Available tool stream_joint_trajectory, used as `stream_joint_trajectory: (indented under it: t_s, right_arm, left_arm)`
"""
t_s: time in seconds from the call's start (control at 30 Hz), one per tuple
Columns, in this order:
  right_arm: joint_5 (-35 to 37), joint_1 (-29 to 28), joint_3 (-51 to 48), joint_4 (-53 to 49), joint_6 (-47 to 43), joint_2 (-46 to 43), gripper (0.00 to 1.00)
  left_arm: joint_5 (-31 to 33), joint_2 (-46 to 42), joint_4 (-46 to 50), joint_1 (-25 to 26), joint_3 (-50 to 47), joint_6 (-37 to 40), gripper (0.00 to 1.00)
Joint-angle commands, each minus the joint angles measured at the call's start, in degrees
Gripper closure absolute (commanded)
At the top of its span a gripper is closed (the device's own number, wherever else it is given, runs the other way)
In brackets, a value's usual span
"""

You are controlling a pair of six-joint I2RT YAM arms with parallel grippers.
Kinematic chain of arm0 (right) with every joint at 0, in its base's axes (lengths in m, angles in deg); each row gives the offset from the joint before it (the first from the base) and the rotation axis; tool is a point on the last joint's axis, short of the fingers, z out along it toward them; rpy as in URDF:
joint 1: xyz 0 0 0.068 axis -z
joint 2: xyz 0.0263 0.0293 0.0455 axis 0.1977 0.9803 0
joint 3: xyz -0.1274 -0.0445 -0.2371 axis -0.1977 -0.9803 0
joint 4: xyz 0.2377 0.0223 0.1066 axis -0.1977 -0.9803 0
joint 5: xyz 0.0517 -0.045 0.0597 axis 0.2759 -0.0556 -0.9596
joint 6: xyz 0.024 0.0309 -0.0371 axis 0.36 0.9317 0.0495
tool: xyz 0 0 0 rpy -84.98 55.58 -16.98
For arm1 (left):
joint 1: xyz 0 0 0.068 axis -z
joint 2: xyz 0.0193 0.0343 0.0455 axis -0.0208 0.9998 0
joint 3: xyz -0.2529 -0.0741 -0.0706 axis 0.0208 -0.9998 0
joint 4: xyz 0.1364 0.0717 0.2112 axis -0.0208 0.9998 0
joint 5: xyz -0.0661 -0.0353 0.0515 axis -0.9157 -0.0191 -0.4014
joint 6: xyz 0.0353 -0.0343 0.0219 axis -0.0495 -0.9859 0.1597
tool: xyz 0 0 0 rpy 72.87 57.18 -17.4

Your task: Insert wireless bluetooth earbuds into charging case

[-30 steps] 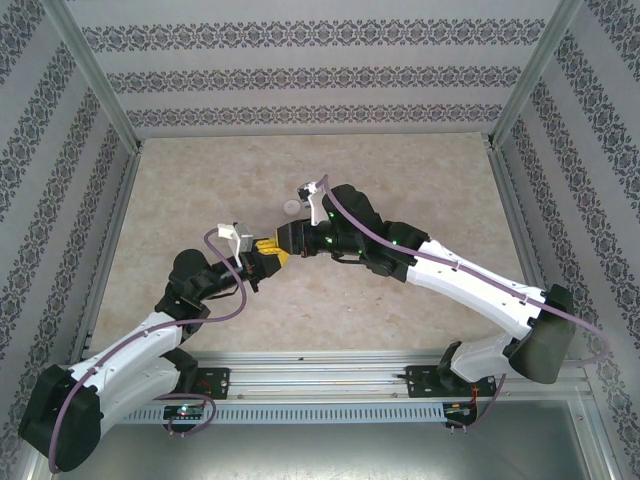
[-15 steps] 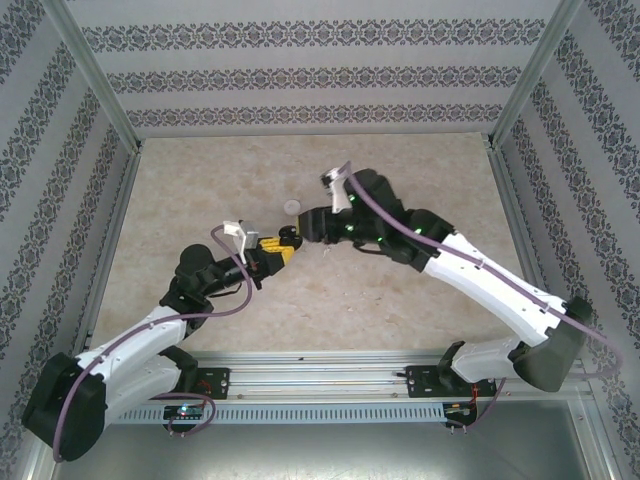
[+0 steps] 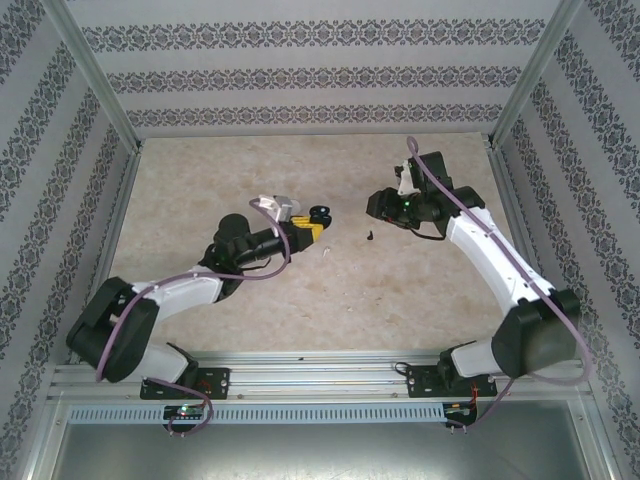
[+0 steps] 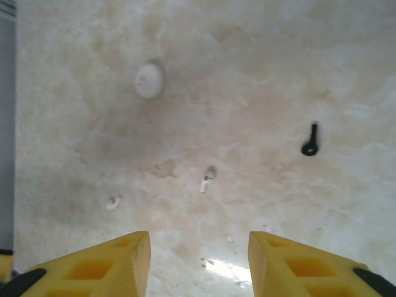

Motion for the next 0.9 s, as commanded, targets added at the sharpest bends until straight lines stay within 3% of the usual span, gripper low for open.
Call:
stream_joint_trajectory:
  t_s: [0.0, 0.23, 0.5, 0.73, 0.87]
  right_arm:
    - [-1.74, 0.51, -0.43, -3.19, -4.37, 2.99, 0.55]
    - [0.13, 0.37, -0.71, -7.17, -8.6, 11.09, 0.55]
    - [2.59, -0.66, 4.07, -10.07, -10.38, 19.71, 0.55]
    - [5.98, -0.36, 11.45, -9.94, -11.94, 28.14, 0.56]
    - [7.64, -0.07, 15.37, -10.45, -12.9, 33.81, 0.57]
  left_arm:
    - [-0.66, 4.3, -7.04, 1.98, 3.55, 1.33, 1.0]
    - [3.4, 11.19, -10.69, 5.46, 5.46, 4.1, 1.0]
    - [5.78, 11.94, -10.27, 6.15, 4.97, 9.03, 1.0]
    - [8.18, 7.42, -9.12, 7.14, 0.53, 10.63, 1.0]
    - [11.54, -0.5, 1.87, 9.46, -0.42, 13.61, 1.0]
